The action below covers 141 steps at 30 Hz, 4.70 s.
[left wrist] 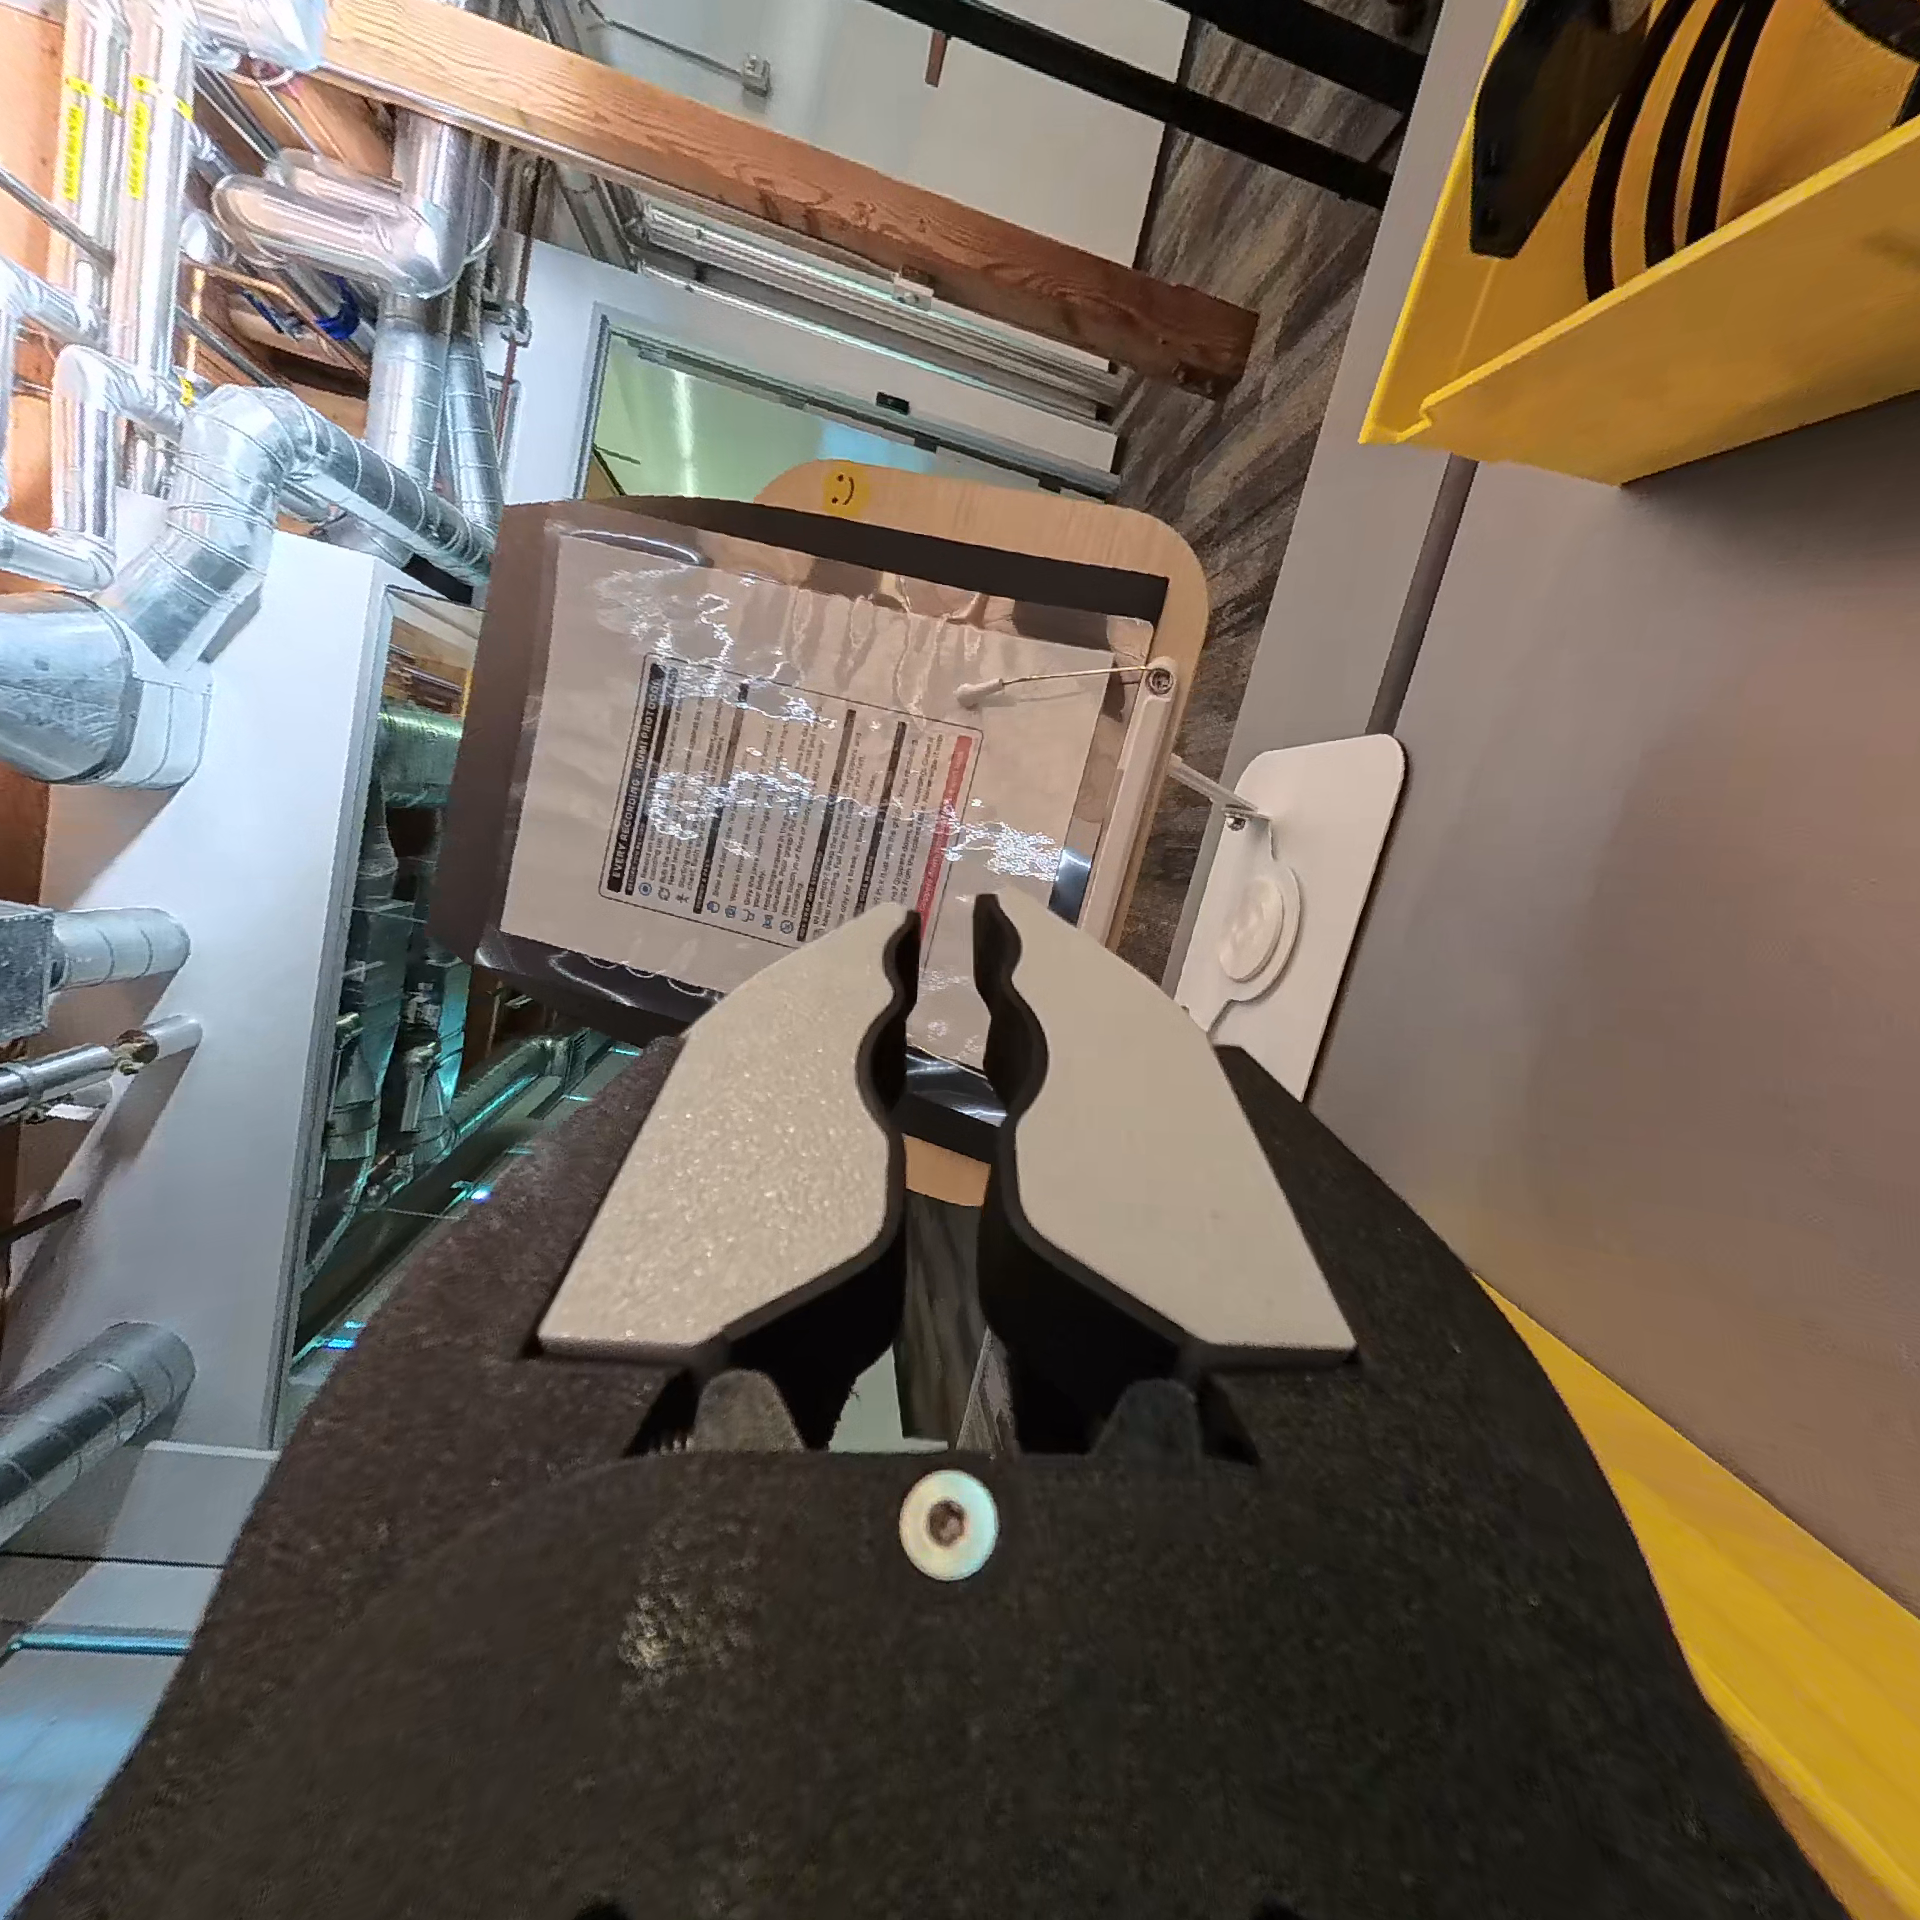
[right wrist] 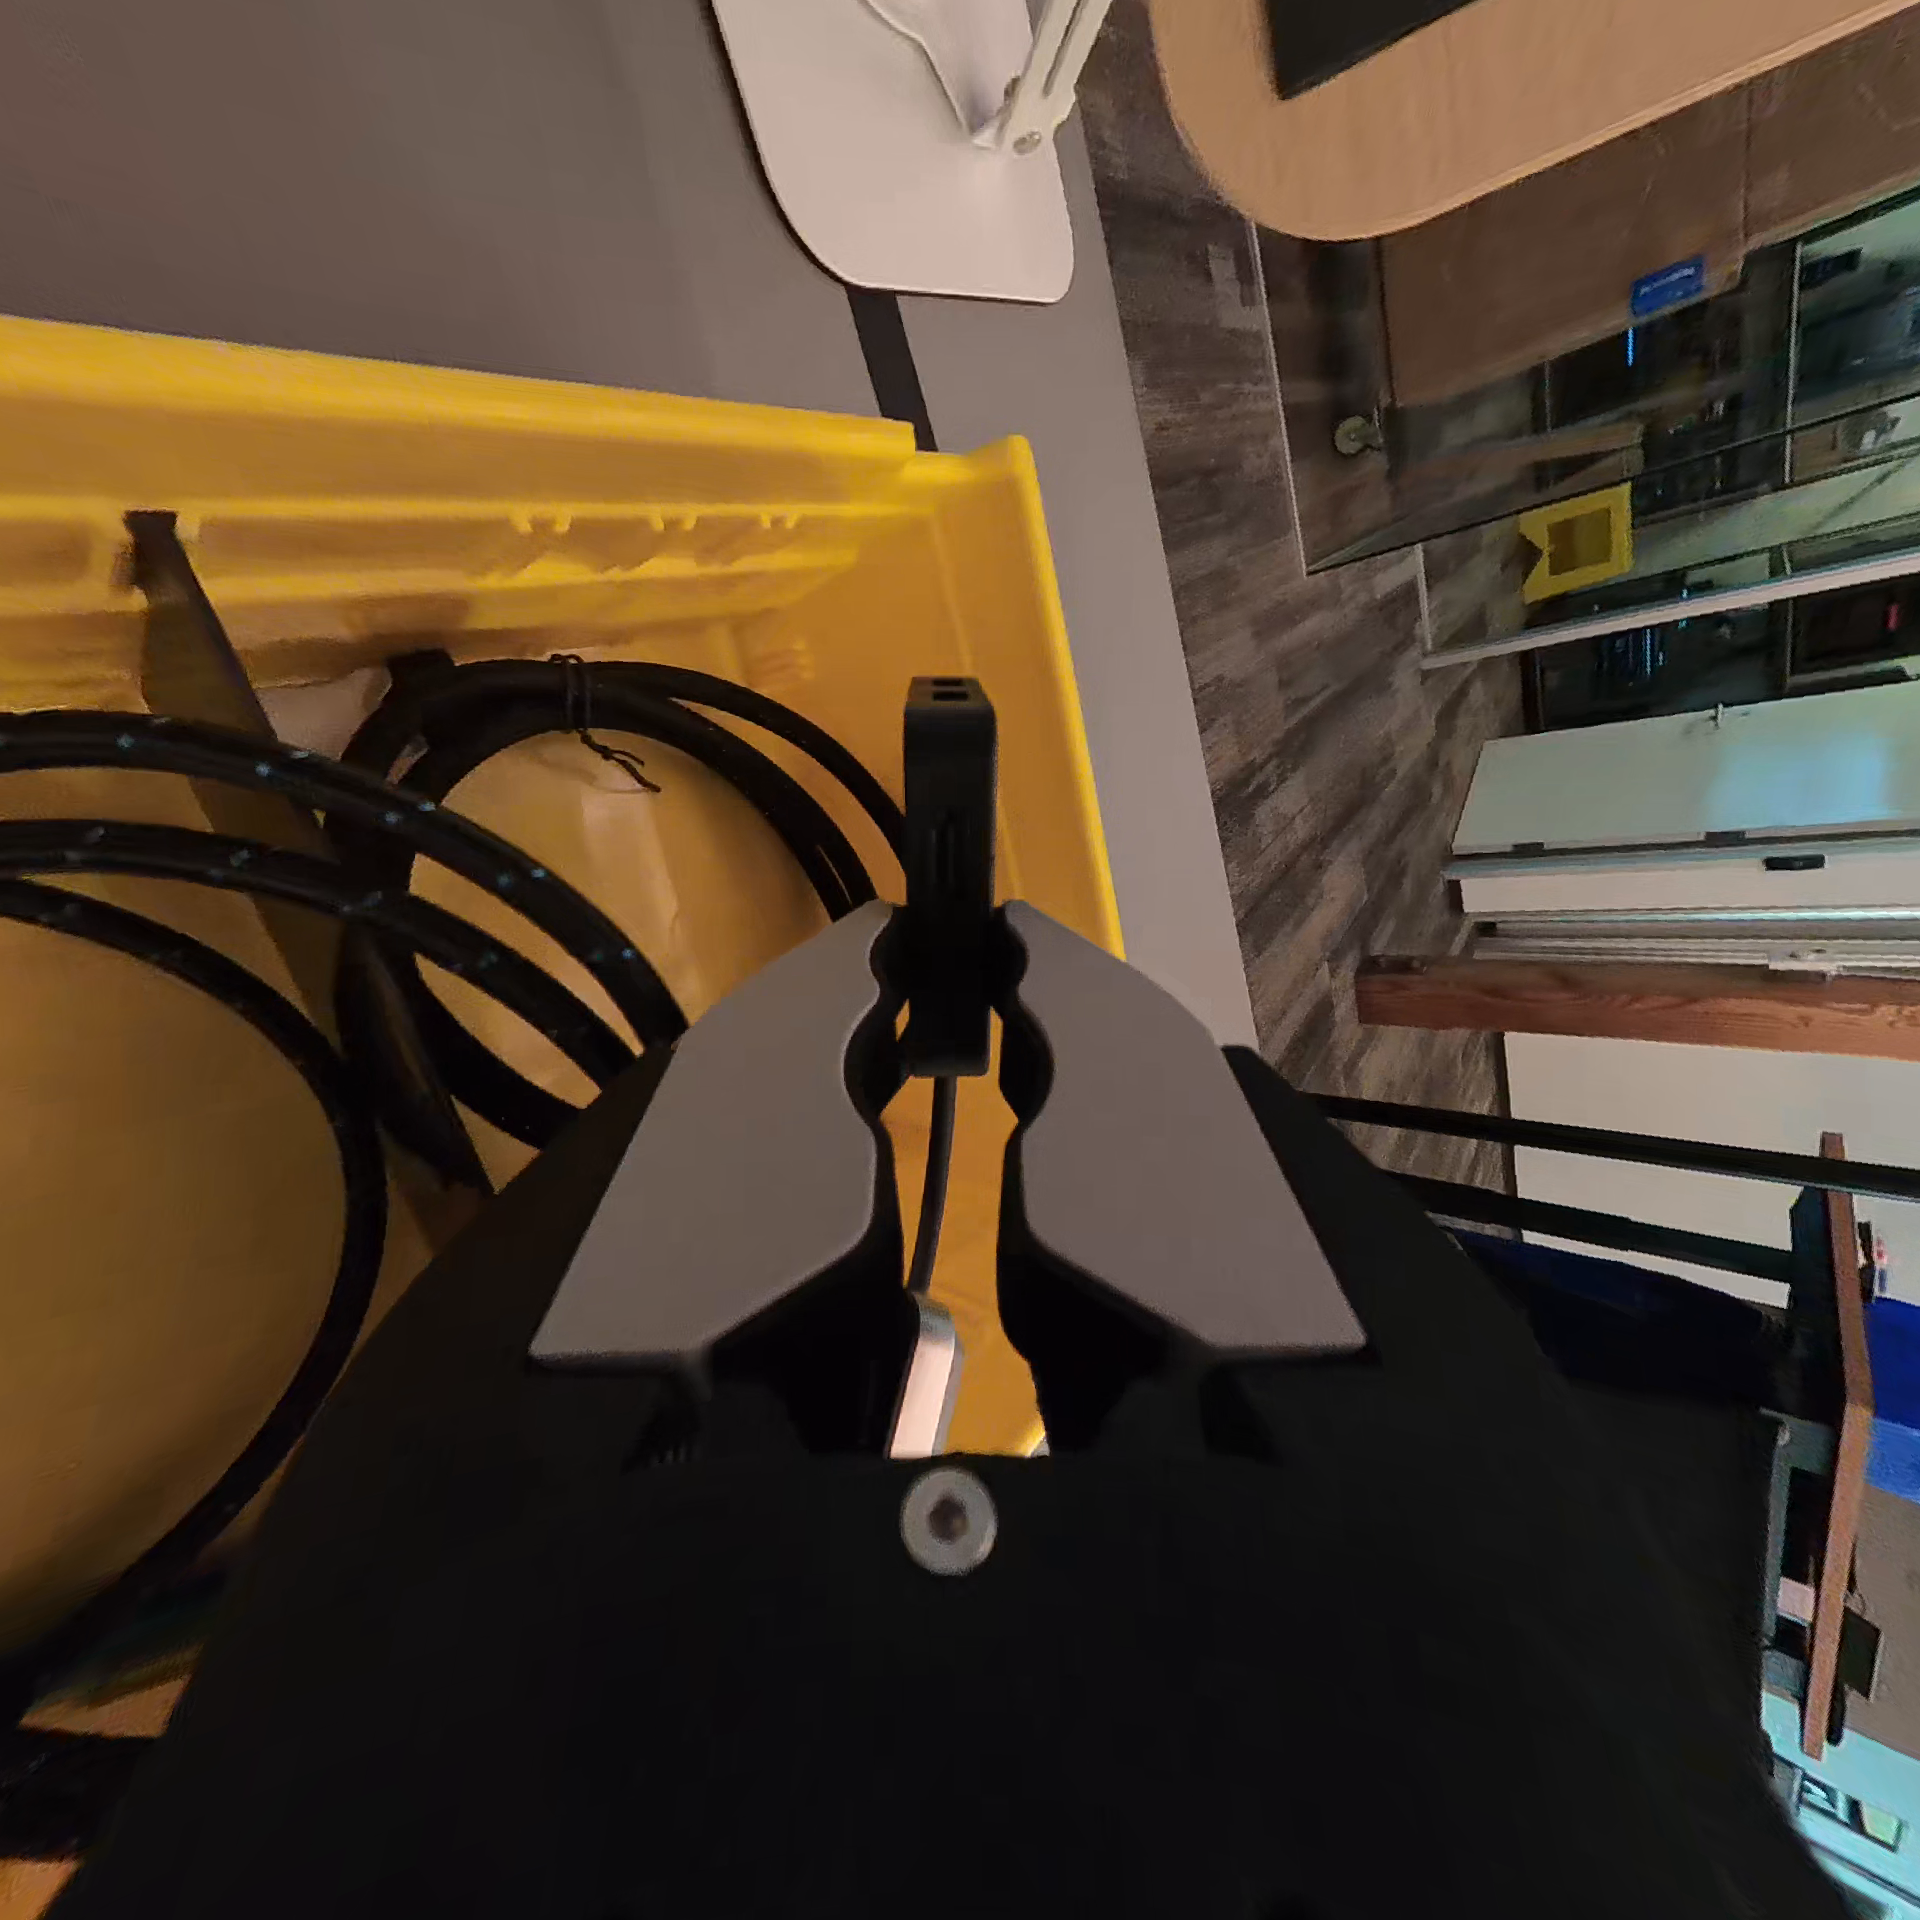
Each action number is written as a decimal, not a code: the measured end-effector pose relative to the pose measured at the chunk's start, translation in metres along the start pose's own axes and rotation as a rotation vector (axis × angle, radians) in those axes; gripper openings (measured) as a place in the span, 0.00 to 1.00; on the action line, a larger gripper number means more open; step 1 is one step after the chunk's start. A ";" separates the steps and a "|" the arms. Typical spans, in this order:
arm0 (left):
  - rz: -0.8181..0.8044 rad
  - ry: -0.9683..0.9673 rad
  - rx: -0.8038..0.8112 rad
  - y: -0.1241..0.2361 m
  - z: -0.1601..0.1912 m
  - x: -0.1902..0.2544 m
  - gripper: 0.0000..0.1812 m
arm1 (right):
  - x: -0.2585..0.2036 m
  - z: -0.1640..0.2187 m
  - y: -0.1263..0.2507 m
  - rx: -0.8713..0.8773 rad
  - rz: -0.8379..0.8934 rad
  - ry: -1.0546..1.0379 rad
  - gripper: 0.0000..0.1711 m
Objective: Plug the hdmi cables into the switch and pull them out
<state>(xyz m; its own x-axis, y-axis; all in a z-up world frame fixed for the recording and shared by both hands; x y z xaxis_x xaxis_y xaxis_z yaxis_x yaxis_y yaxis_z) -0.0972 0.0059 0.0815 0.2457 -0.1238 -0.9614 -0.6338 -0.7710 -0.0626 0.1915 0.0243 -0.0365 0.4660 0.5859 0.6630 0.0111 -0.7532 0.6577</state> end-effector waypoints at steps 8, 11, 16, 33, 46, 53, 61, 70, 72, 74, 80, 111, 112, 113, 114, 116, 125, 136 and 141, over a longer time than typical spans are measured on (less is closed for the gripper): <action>0.018 -0.005 -0.032 0.002 0.008 0.000 0.05 | 0.010 -0.007 0.039 0.034 0.098 0.041 0.16; 0.038 0.021 -0.094 0.007 0.026 -0.009 0.05 | 0.013 -0.011 0.085 0.039 0.119 -0.017 0.15; 0.227 0.362 -0.438 0.036 0.111 -0.019 0.13 | -0.007 0.019 0.146 -0.071 -0.013 -0.456 0.20; 0.513 1.314 -1.273 0.114 0.294 0.059 0.28 | -0.085 0.118 0.080 -0.454 -0.552 -1.104 0.13; 0.699 1.187 -1.362 0.111 0.276 0.091 0.04 | -0.087 0.098 0.071 -0.598 -0.521 -0.951 0.14; 0.850 0.996 -1.373 0.102 0.237 0.106 0.10 | -0.099 0.057 0.062 -0.678 -0.529 -0.821 0.16; 0.830 0.905 -1.356 0.091 0.219 0.103 0.17 | -0.104 0.015 0.043 -0.654 -0.490 -0.728 0.19; 0.068 0.888 -1.048 0.054 0.210 -0.026 0.38 | -0.078 -0.011 0.072 -0.518 -0.373 -0.792 0.24; -0.064 0.904 -0.925 0.050 0.196 -0.052 0.39 | -0.068 -0.029 0.085 -0.443 -0.292 -0.740 0.25; -0.195 0.914 -0.821 0.050 0.184 -0.077 0.41 | -0.058 -0.053 0.098 -0.349 -0.202 -0.666 0.25; -0.400 0.942 -0.547 0.062 0.153 -0.120 0.43 | -0.048 -0.154 0.127 0.115 -0.052 -0.511 0.28; -0.437 1.040 -0.212 0.085 0.123 -0.151 0.46 | -0.181 -0.250 0.004 -0.187 -0.667 -1.074 0.25; -0.432 1.039 -0.202 0.085 0.121 -0.151 0.45 | -0.183 -0.250 0.000 -0.199 -0.661 -1.092 0.25; -0.425 1.036 -0.188 0.085 0.119 -0.152 0.44 | -0.185 -0.251 -0.005 -0.207 -0.654 -1.110 0.25; -0.419 1.035 -0.173 0.085 0.116 -0.152 0.43 | -0.186 -0.253 -0.009 -0.216 -0.652 -1.121 0.25; -0.409 1.039 -0.161 0.084 0.113 -0.152 0.43 | -0.189 -0.256 -0.018 -0.227 -0.644 -1.108 0.22; -0.276 1.084 -0.207 0.079 0.114 -0.137 0.43 | -0.206 -0.249 -0.053 -0.367 -0.625 -1.052 0.11; -0.133 1.152 0.055 0.136 0.041 -0.154 0.38 | -0.200 -0.252 -0.007 -0.533 -0.874 -0.866 0.04; -0.070 1.151 0.161 0.157 0.012 -0.155 0.38 | -0.162 -0.240 0.024 -0.478 -0.839 -0.853 0.06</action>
<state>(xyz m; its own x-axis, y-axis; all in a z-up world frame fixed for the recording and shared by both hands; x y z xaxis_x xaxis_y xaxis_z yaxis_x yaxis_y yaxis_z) -0.2438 -0.0882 0.2172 0.7521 -0.6422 -0.1482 -0.6582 -0.7205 -0.2183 -0.0957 -0.0173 -0.0424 0.8880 0.3168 -0.3332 0.3399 0.0358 0.9398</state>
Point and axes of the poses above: each gripper's, where its closed fingertips meet, y back along the fingers, z out of its underside, x = y × z across the jaws, the point moved 2 cm from there along y, back along the fingers, and after that the axes turned 6 degrees about -z, right-handed, at the moved point
